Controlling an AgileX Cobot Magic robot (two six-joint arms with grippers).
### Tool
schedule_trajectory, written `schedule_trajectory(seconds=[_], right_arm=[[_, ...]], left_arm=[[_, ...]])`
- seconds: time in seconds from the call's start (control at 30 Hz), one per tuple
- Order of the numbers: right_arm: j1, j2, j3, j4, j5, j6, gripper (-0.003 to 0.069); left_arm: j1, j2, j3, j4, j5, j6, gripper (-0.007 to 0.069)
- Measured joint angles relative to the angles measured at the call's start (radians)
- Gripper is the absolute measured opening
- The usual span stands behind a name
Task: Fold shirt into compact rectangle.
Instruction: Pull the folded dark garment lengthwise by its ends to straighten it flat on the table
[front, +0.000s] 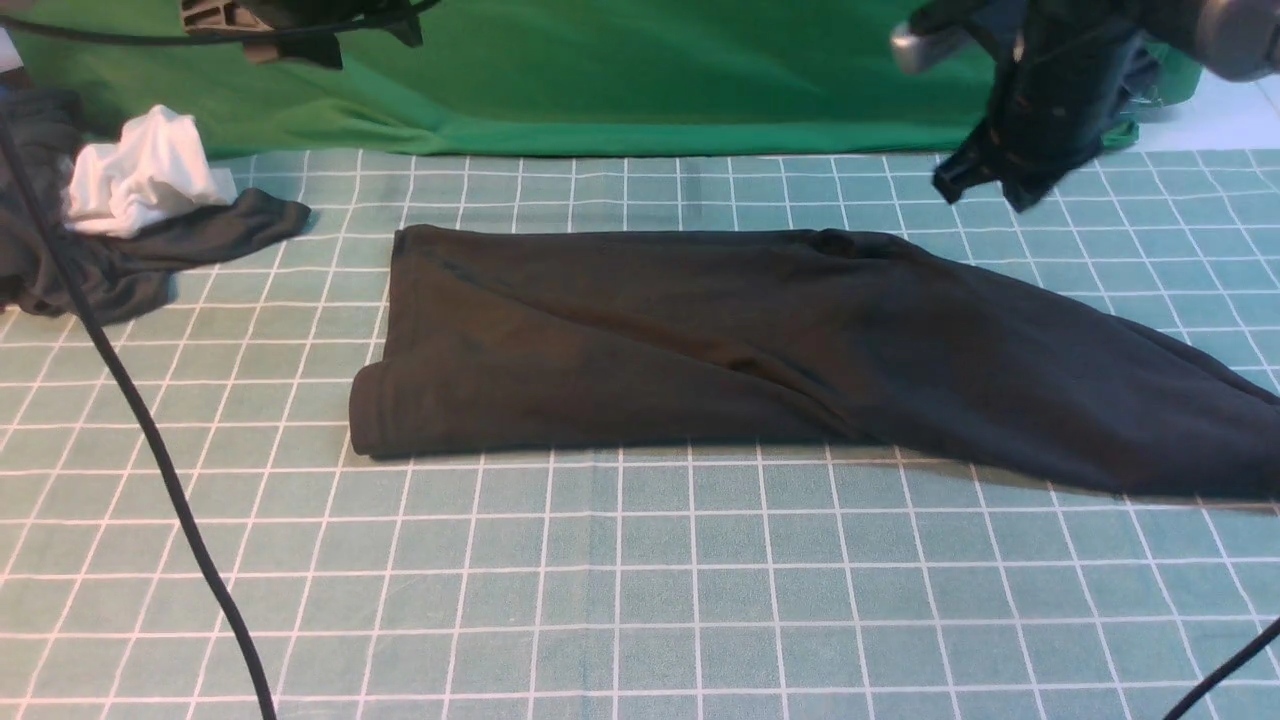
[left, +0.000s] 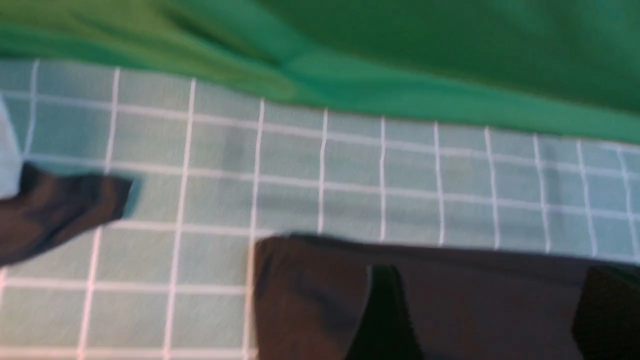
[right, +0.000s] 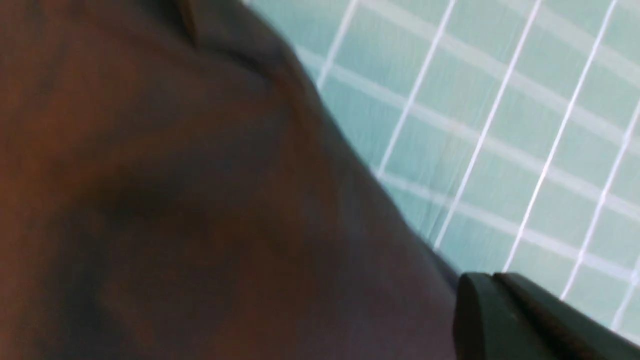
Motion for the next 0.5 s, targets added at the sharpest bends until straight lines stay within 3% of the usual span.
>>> schedule_trajectory(seconds=[0.1,0.13,0.17,0.2,0.27,0.4,0.5], right_arm=[[-0.061,-0.033,0.063,0.077,0.007,-0.002,0.0011],[-0.119,-0.073,0.145,0.121,0.009,-0.007,0.0010],[-0.125,-0.078,0.155,0.126,0.010,-0.007,0.0010],[-0.186,-0.130,0.248,0.164,0.014,-0.023,0.0010],[-0.249,-0.175,0.333,0.199,0.012,-0.029,0.0010],[-0.354,-0.203,0.455,0.229,0.006,-0.024,0.0016],[-0.417,-0.196,0.499,0.236,-0.006,-0.022,0.0067]], left_arm=[[0.000,0.003,0.000,0.015,0.031,0.000,0.0327],[0.000,0.009,0.000,0.015,0.058,0.003,0.0235],[0.000,0.009,0.000,0.015,0.058,0.003,0.0225],[0.000,0.013,0.000,0.015,0.090,0.015,0.0130],[0.000,0.017,0.000,0.015,0.117,0.028,0.0052],[0.000,0.028,0.000,0.020,0.147,0.043,0.0014],[0.000,0.037,0.000,0.026,0.160,0.045,0.0017]])
